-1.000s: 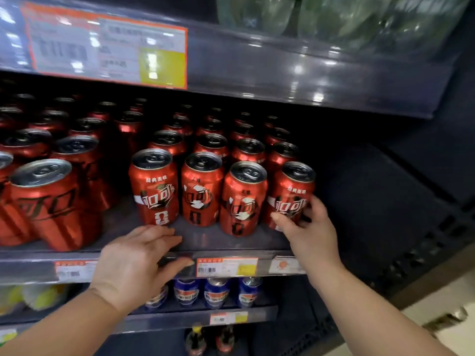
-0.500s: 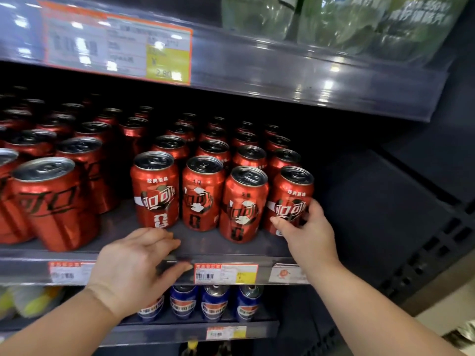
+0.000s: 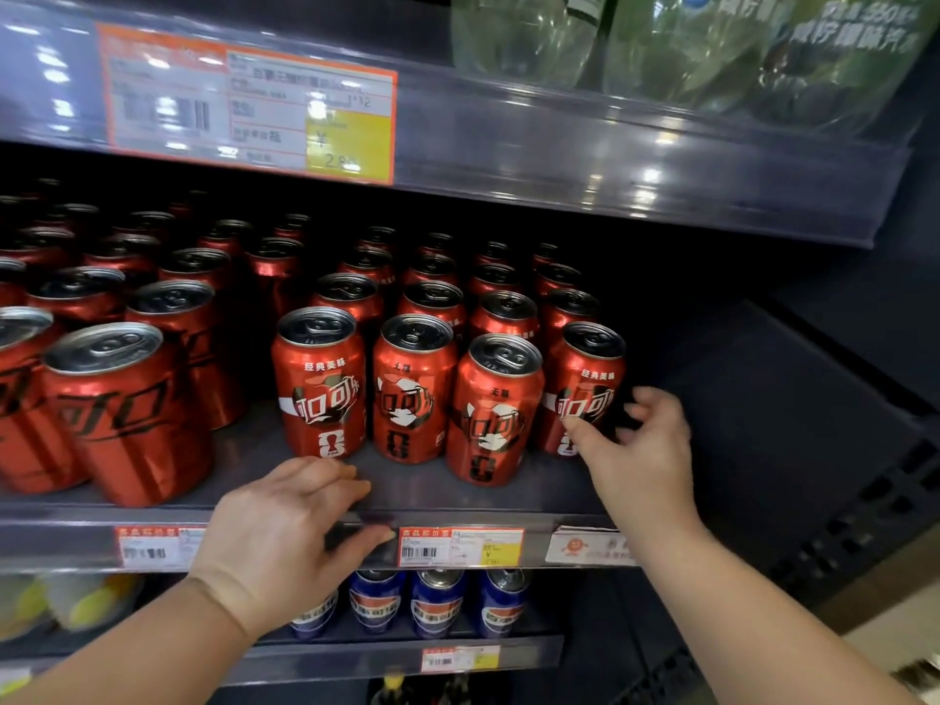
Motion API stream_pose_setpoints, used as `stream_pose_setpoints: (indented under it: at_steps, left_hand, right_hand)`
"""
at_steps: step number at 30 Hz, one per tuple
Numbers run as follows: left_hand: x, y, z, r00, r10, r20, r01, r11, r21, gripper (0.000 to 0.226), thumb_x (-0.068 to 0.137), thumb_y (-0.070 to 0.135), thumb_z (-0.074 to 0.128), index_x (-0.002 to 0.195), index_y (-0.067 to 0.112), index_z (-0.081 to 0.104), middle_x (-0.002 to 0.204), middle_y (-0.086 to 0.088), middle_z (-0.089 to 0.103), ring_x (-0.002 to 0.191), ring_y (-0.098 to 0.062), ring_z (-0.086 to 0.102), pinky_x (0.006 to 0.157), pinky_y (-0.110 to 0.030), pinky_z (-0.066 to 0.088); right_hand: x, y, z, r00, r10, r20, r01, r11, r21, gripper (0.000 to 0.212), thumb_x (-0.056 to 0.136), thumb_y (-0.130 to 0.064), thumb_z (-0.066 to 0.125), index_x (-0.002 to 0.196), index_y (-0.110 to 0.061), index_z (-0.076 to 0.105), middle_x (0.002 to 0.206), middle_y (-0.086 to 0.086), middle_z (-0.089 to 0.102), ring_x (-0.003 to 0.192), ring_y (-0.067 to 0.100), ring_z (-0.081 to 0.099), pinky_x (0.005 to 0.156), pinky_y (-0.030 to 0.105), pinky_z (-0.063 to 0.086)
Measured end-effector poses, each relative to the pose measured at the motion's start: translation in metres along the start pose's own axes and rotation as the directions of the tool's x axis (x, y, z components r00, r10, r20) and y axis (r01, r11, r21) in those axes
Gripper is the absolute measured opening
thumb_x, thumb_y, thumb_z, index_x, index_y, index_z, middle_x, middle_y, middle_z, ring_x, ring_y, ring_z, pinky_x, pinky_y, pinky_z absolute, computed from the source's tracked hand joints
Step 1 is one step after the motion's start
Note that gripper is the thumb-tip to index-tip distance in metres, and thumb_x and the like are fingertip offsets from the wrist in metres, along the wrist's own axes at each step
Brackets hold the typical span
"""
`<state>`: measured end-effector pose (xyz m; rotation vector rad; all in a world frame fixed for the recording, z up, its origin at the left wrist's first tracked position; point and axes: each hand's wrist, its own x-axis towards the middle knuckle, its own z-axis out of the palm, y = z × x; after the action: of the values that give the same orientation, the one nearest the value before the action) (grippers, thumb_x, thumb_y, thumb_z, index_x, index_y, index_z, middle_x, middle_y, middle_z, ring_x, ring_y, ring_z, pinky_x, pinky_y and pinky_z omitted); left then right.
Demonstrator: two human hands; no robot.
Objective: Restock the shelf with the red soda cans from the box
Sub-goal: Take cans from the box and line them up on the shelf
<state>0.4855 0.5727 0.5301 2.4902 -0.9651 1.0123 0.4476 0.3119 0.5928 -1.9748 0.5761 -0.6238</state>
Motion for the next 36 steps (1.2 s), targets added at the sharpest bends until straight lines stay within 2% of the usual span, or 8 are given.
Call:
stream_pose_setpoints:
  at_steps: [3,5,7,13,17,23,28,36]
  left_hand:
    - [0.0,0.0,0.0,1.0,-0.001,-0.002,0.001,1.0,0.004,0.074,0.091,0.064,0.024,0.077,0.014,0.077,0.082,0.003,0.073,0.072,-0.017,0.071,0.054,-0.024,0.056]
    - [0.0,0.0,0.001,1.0,-0.003,-0.004,0.003,1.0,0.003,0.074,0.09,0.064,0.024,0.077,0.014,0.077,0.081,0.002,0.073,0.072,-0.017,0.071,0.054,-0.024,0.055]
    - [-0.001,0.0,0.0,1.0,-0.003,-0.006,0.003,1.0,0.003,0.074,0.09,0.063,0.025,0.077,0.013,0.077,0.081,0.002,0.073,0.072,-0.017,0.071,0.055,-0.024,0.055]
    - [-0.001,-0.001,0.002,1.0,0.0,-0.002,0.0,1.0,0.001,0.072,0.09,0.063,0.026,0.079,0.013,0.077,0.083,0.003,0.073,0.073,-0.017,0.071,0.052,-0.025,0.056]
    - [-0.001,-0.002,0.002,1.0,0.0,0.002,0.0,1.0,0.004,0.073,0.091,0.062,0.025,0.079,0.013,0.077,0.083,0.003,0.073,0.074,-0.018,0.071,0.053,-0.025,0.056]
    - [-0.001,-0.001,0.002,1.0,-0.008,0.004,0.008,1.0,0.007,0.072,0.09,0.063,0.026,0.079,0.013,0.077,0.082,0.002,0.073,0.073,-0.019,0.071,0.053,-0.025,0.055]
    - [-0.001,-0.001,0.001,1.0,-0.012,0.005,0.012,1.0,0.001,0.072,0.09,0.063,0.026,0.079,0.013,0.077,0.082,0.003,0.073,0.073,-0.018,0.071,0.053,-0.025,0.055]
    - [-0.001,-0.001,0.001,1.0,-0.015,0.024,0.016,1.0,-0.01,0.073,0.091,0.063,0.025,0.079,0.013,0.077,0.082,0.003,0.073,0.073,-0.017,0.07,0.054,-0.023,0.055]
  right_hand:
    - [-0.026,-0.014,0.001,0.99,-0.107,0.09,0.116,0.988,-0.098,0.048,0.075,-0.034,0.074,0.113,-0.029,0.044,0.121,-0.007,0.046,0.1,0.009,0.051,0.084,0.032,0.048]
    - [-0.037,-0.02,0.01,0.969,-0.08,0.232,0.127,0.973,-0.193,0.064,0.069,-0.05,0.074,0.12,-0.031,0.041,0.121,-0.014,0.043,0.104,0.009,0.051,0.084,0.031,0.049]
    - [-0.041,-0.023,0.022,0.96,-0.062,0.273,0.142,0.948,-0.283,0.076,0.065,-0.058,0.073,0.126,-0.031,0.036,0.12,-0.015,0.041,0.106,0.009,0.052,0.078,0.029,0.048]
    - [-0.031,-0.019,0.032,0.978,-0.039,0.206,0.111,0.93,-0.351,0.06,0.071,-0.056,0.07,0.118,-0.027,0.044,0.115,-0.01,0.054,0.091,0.009,0.052,0.068,0.028,0.044]
    - [-0.029,-0.019,0.033,0.979,-0.02,0.203,0.103,0.907,-0.408,0.055,0.073,-0.06,0.066,0.112,-0.027,0.046,0.095,-0.013,0.06,0.082,0.01,0.054,0.065,0.028,0.045]
    - [-0.034,-0.019,0.037,0.976,-0.021,0.215,0.113,0.897,-0.427,0.069,0.069,-0.07,0.06,0.121,-0.029,0.041,0.096,-0.008,0.065,0.091,0.017,0.062,0.068,0.031,0.049]
    - [-0.03,-0.022,0.042,0.981,-0.016,0.191,0.094,0.91,-0.403,0.048,0.074,-0.063,0.063,0.105,-0.028,0.053,0.09,-0.006,0.067,0.087,0.019,0.064,0.064,0.027,0.043]
    - [-0.024,-0.02,0.046,0.984,-0.021,0.174,0.086,0.923,-0.375,0.044,0.076,-0.058,0.064,0.105,-0.026,0.055,0.088,-0.005,0.068,0.085,0.018,0.065,0.063,0.027,0.043]
